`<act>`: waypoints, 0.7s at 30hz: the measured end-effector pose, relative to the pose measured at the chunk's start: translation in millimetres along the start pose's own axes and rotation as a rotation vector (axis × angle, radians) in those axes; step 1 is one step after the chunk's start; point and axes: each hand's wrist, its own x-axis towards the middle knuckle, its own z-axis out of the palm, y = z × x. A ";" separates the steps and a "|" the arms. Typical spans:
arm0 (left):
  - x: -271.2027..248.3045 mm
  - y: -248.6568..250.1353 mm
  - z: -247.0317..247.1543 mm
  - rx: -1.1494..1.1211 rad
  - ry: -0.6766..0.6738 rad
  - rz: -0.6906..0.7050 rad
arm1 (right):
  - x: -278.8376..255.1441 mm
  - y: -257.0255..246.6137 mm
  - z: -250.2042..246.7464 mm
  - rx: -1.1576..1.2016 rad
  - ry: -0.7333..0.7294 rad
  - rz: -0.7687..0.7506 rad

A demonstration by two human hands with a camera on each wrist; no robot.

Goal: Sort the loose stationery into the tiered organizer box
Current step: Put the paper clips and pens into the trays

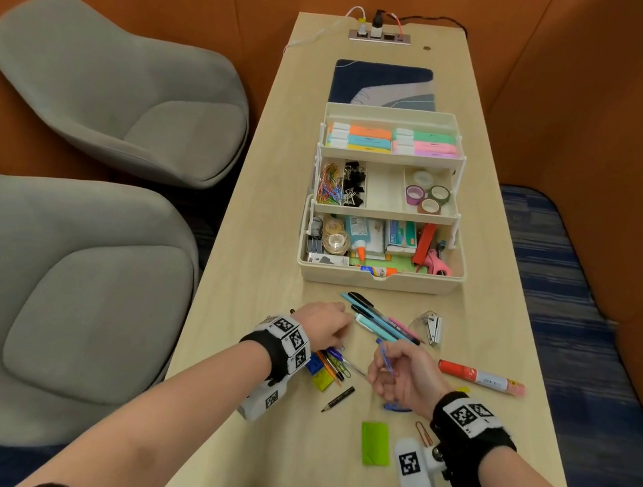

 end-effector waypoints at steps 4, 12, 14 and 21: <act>-0.1 6.6 0.0 0.103 -0.041 0.022 | 4.2 0.2 12.7 -0.104 0.066 0.002; -8.0 4.5 -2.8 -0.027 0.094 -0.014 | 18.3 20.7 38.9 -1.330 0.363 -0.211; -11.7 1.3 -3.3 -0.159 0.172 -0.041 | 21.0 23.2 45.9 -1.396 0.415 -0.242; -34.8 -15.2 5.2 -0.444 0.437 -0.150 | 27.8 12.7 65.2 -1.564 0.382 -0.204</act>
